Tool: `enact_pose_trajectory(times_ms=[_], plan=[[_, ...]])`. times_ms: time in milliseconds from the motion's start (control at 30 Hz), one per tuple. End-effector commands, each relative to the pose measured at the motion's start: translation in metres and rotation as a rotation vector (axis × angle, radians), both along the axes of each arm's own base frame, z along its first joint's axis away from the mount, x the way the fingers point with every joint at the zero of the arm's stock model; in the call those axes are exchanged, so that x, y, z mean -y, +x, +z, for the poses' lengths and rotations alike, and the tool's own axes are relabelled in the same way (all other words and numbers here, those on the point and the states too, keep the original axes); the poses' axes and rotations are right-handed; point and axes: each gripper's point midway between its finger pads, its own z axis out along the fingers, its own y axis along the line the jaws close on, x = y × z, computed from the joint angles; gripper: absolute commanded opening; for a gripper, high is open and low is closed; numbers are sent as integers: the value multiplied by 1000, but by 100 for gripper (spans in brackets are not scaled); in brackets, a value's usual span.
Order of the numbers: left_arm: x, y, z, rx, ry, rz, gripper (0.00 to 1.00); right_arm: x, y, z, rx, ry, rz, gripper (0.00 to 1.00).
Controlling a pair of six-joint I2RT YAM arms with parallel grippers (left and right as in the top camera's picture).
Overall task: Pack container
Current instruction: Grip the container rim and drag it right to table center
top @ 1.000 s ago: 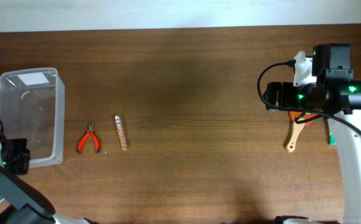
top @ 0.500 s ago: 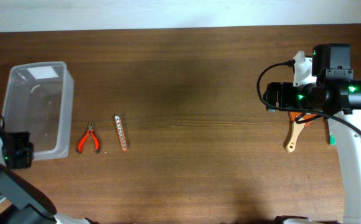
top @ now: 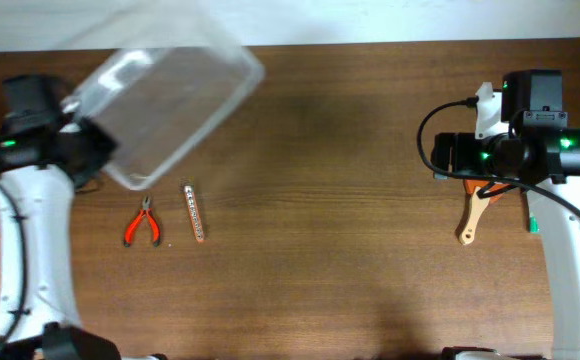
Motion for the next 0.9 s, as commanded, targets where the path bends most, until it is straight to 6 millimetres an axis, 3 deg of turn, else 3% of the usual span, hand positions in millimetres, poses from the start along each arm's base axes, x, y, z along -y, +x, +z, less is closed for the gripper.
enact_pose_trajectory(times_ms=[0, 233, 367, 600, 867], plan=[[51, 0, -1, -27, 27, -203, 2, 14, 2, 6, 15, -59, -37, 99], [135, -15, -28, -123, 140, -467, 2, 39, -5, 18, 47, -96, -173, 99], [164, -26, -52, -185, 209, -561, 2, 55, -11, 20, 48, -76, -244, 99], [178, -34, -117, -314, 279, -620, 2, 57, -14, 18, 36, -58, -253, 99], [175, -30, -159, -397, 311, -619, 2, 57, -14, 18, 36, -58, -253, 99]])
